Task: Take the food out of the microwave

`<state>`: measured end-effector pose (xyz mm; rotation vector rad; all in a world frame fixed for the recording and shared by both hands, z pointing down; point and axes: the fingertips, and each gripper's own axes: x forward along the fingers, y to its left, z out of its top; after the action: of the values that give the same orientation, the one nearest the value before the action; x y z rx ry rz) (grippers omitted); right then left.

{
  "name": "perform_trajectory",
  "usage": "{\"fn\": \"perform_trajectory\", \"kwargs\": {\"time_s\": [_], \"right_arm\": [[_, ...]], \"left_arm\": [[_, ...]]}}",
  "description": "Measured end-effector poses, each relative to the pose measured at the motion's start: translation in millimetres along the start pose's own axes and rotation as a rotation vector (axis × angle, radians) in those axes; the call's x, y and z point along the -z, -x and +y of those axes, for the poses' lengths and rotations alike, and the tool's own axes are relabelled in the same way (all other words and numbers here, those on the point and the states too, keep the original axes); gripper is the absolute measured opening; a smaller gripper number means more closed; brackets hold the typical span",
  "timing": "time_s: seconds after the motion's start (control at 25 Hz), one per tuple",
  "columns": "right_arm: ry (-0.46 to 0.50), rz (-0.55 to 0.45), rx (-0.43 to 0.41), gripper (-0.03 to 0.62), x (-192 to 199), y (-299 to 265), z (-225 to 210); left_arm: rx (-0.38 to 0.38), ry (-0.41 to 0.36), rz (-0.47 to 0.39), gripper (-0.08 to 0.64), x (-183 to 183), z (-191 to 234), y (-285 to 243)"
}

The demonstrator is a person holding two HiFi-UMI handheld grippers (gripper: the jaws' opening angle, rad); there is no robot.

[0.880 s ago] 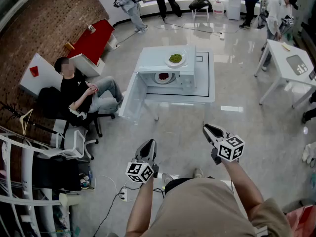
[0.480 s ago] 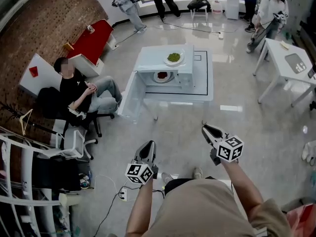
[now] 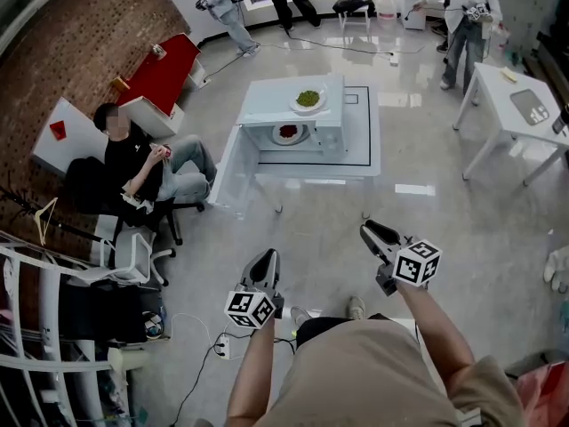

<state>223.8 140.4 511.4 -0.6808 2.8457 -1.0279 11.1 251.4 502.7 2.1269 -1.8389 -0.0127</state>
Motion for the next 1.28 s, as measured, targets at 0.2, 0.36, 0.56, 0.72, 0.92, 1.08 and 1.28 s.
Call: {"fn": "perform_trajectory", "kwargs": {"time_s": [0.2,0.36,0.56,0.72,0.92,1.08,1.28], "right_arm": [[-0.032,0.003,-0.018,0.100,2,-7,3],[-0.043,0.023,-0.039,0.109,11,-22,5],[-0.065,0.052,-0.034,0.109,23,-56,4],[-0.089,0.059,-0.017,0.109,29,-89,9],[-0.111,0.046,0.028,0.109,25,-136,12],[-0.122,0.016,0.064,0.109,21,-172,14],[-0.115,-0.005,0.104,0.109,21,-212,19]], "left_arm": [[-0.007,-0.006,0.002,0.006,-5,2,4],[-0.019,-0.015,0.008,0.006,-3,12,8],[-0.017,-0.006,0.020,0.006,-3,40,5],[0.004,-0.008,0.031,0.006,-10,71,-1],[0.062,-0.025,0.041,0.006,-29,111,-21],[0.126,-0.041,0.048,0.006,-40,139,-39],[0.202,-0.055,0.039,0.006,-54,170,-61]]}}
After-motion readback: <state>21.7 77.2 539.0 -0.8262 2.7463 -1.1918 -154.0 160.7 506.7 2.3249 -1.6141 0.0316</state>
